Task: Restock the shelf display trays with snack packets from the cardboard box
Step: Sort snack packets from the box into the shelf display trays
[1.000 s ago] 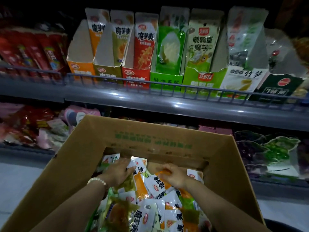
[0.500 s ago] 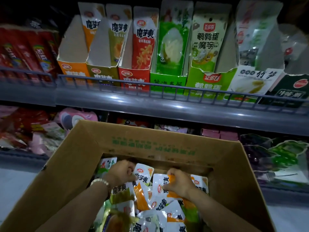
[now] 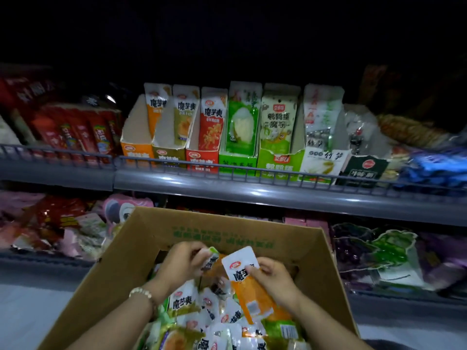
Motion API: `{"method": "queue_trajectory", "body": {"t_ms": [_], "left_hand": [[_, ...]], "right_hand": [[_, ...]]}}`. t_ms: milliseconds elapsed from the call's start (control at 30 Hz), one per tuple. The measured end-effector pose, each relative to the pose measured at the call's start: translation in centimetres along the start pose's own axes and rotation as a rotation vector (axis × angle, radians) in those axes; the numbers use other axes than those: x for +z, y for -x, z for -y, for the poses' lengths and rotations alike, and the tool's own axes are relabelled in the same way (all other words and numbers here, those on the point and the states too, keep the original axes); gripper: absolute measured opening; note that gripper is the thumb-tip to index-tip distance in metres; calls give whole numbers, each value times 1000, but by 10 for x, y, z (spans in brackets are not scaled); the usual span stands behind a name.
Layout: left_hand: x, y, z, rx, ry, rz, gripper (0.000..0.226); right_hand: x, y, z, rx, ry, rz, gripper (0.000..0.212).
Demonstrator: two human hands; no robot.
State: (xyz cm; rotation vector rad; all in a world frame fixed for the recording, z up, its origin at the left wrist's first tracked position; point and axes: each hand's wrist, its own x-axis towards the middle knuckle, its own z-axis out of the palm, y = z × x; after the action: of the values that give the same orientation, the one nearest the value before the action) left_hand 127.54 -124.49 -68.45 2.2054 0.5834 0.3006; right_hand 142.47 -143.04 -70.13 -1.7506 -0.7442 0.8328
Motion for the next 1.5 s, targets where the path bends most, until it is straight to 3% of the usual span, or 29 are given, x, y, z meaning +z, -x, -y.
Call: {"method": "queue_trajectory", "body": {"t_ms": [100, 267, 367, 433, 500, 633, 767, 1000, 1133, 1333, 1500], "left_hand": [[-18, 4, -32, 26, 112, 79, 33], [-38, 17, -90, 60, 259, 151, 30], [-45, 25, -105, -69, 397, 116, 32], [-48, 31, -115, -217, 482, 140, 33], [-51, 35, -123, -329, 606, 132, 35], [-43, 56, -144, -382, 1156, 86, 42], [-13, 81, -157, -393, 1112, 148, 42], [-7, 80, -169, -322, 876, -21, 45], [-12, 83, -172, -250, 797, -7, 37], [-21, 77, -158, -294, 838, -184, 16], [-36, 76, -147, -302, 814, -162, 24]], "right_hand": [[-5, 22, 30, -29, -59, -23, 11], [-9, 58, 72, -68, -212, 102, 22], [-5, 75, 86, -30, -273, 152, 41], [-1, 84, 93, -6, -281, 99, 46], [2, 89, 98, 17, -346, 9, 37], [5, 91, 112, 109, -551, -197, 22], [12, 88, 125, 124, -608, -294, 27], [17, 86, 132, 119, -532, -419, 38], [15, 87, 138, 156, -515, -369, 34], [21, 91, 140, 140, -639, -137, 24], [26, 86, 137, 103, -602, -111, 24]]}}
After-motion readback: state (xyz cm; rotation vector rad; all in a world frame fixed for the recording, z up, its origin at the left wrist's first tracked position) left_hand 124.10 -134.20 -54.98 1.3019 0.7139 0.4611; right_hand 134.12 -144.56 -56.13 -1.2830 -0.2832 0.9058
